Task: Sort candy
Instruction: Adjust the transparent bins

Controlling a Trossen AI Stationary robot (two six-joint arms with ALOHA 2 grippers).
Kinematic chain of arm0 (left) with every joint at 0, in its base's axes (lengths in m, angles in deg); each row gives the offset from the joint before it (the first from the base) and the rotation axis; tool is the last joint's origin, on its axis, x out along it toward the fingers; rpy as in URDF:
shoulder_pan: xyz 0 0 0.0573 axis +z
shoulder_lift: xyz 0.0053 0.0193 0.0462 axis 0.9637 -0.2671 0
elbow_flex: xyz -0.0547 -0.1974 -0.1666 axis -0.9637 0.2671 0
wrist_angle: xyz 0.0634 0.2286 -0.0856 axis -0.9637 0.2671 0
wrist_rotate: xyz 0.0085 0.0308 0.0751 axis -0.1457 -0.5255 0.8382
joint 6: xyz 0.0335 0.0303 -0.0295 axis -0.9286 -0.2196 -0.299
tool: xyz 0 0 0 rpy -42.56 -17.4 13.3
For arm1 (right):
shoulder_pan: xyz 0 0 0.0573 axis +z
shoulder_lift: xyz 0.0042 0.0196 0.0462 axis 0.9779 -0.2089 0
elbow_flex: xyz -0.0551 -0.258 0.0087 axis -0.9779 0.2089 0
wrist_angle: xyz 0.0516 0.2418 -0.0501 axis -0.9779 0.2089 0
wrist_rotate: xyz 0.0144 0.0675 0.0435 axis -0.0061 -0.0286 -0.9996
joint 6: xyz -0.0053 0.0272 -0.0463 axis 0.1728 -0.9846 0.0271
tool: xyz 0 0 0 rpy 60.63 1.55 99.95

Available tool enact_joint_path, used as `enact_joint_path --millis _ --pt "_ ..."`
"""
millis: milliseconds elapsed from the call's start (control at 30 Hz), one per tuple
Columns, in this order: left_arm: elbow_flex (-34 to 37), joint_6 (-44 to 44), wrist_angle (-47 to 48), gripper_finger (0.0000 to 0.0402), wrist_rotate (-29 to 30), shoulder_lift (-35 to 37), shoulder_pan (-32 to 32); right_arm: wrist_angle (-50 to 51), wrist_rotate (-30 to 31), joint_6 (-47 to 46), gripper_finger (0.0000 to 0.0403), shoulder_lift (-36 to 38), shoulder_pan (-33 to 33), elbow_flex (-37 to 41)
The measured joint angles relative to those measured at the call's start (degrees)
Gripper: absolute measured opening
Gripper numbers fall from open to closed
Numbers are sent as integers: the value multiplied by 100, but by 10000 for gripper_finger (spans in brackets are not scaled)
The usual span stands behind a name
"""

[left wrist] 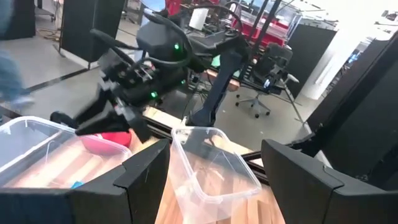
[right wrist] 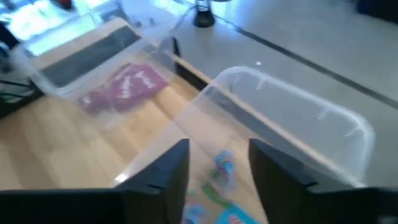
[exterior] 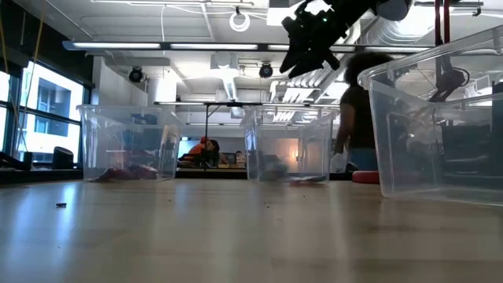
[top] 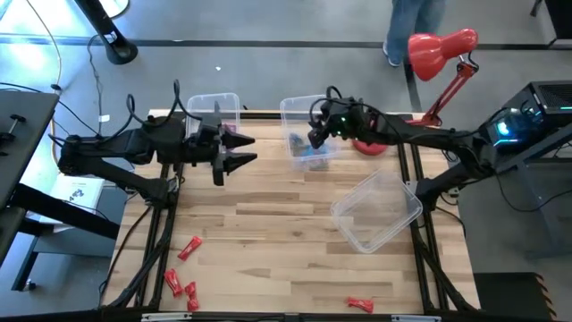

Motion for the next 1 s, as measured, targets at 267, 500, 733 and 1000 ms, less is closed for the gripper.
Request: enact_joint_path --millis 267,500,733,1000 --pt "0 -19 337 248 0 149 0 1454 -1077 407 223 37 68 -1102" --pt "-1 -605 610 248 -88 110 0 3123 -836 79 193 115 1228 -1631" --pt "0 -1019 590 248 -227 -81 79 4871 -224 -1780 42 115 2775 -1252" --pt "0 -1080 156 248 -1343 -409 523 5708 -201 -3817 3 124 3737 -606"
